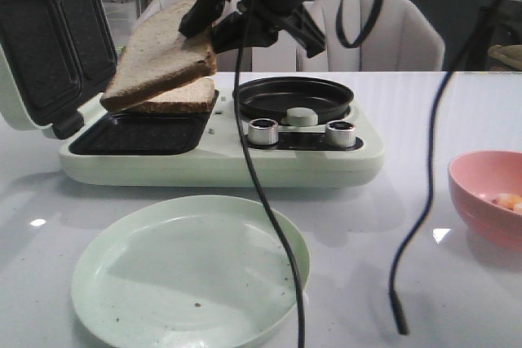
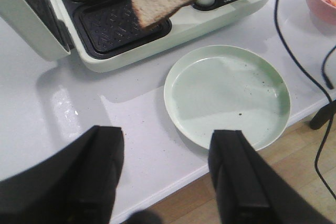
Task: Make breakfast with bread and shrimp
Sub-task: 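Lift the bread slice and lay it on the other waffle plate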
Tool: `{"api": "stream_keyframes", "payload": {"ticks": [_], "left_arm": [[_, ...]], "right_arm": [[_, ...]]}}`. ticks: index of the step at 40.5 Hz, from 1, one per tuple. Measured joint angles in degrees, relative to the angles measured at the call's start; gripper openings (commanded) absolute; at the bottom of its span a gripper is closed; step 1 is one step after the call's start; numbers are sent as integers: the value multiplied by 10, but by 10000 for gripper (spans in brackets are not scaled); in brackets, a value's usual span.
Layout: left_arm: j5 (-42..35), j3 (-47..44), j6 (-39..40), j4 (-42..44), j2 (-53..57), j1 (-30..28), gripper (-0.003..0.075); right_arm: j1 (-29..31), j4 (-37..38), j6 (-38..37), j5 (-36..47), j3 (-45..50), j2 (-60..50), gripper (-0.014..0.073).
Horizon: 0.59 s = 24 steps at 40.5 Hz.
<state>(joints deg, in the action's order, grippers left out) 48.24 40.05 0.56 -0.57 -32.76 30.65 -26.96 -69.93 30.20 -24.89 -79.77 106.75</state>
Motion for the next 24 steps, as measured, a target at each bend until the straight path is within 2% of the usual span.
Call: {"api": "stream_keyframes", "payload": {"ticks": [6, 8, 17, 24], "left_arm": [[0, 0, 0, 0, 0, 0, 426], [0, 0, 0, 0, 0, 0, 426], [0, 0, 0, 0, 0, 0, 426], [0, 0, 0, 0, 0, 0, 426]], "right_arm": [[0, -19, 0, -5, -70, 80, 92], [0, -27, 0, -9, -88, 102, 148], [0, -48, 0, -18, -133, 160, 496], [0, -49, 0, -19, -136, 165, 508]]}}
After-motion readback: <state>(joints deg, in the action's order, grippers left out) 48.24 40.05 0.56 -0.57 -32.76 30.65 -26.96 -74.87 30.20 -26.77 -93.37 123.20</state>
